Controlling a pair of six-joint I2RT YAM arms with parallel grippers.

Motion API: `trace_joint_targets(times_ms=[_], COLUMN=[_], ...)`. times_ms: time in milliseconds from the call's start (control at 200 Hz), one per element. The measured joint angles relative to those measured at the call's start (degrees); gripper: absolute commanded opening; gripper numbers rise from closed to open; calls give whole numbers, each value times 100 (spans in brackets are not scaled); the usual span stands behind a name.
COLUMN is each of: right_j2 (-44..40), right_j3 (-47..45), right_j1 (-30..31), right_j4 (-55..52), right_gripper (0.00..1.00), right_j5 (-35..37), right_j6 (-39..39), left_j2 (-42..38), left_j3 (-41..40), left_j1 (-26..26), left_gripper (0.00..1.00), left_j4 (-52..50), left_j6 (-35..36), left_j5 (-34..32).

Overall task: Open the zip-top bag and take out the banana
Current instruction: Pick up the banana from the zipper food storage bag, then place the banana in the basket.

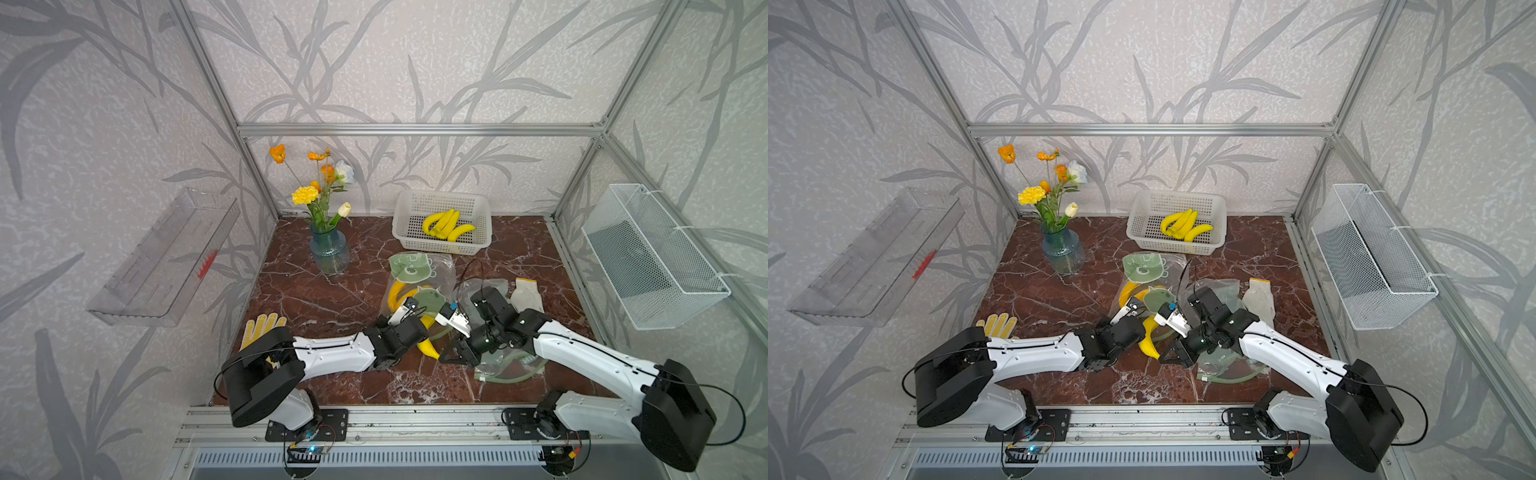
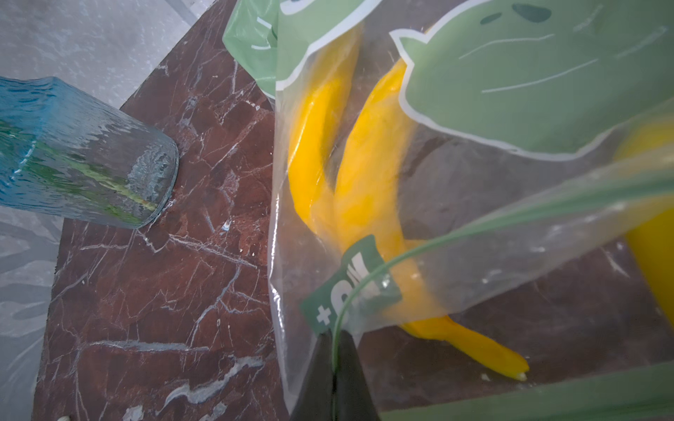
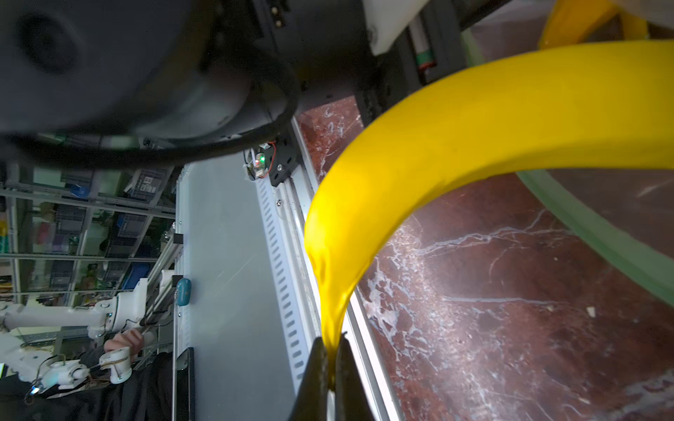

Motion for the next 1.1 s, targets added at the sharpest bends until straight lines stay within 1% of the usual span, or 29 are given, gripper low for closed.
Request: trace_joint_targets(times_ms=[95, 200, 405, 540, 690, 890, 990, 1100], right_j2=[-273, -671, -1335, -1456, -892, 251, 815, 1703], right_j3=[-79, -103, 26, 304, 918, 1891, 2354, 2979], right_j1=[-15, -184, -804, -1263, -1871, -2190, -2262, -2326], right_j4=[63, 177, 280, 367, 586, 651, 728, 815], right_gripper=[0, 0, 0, 0, 0, 0, 0, 0], right_j5=[-118, -221, -291, -267, -356, -407, -153, 339], right_j6=[107, 306, 566, 588, 533, 219, 52, -142], left_j2=[0, -11, -151, -195, -199, -199, -212, -214], left_j3=[35, 35, 35, 35, 33, 26, 17, 17], left_j1=[15, 26, 31, 31, 31, 35, 35, 35], left_gripper=[0, 0, 0, 0, 0, 0, 0, 0], left_j4=[-17, -48, -74, -72, -74, -70, -37, 17], left_j6=[-7, -24, -120, -131, -127, -120, -101, -61], left_j5=[48, 105, 155, 184, 205, 216, 271, 319])
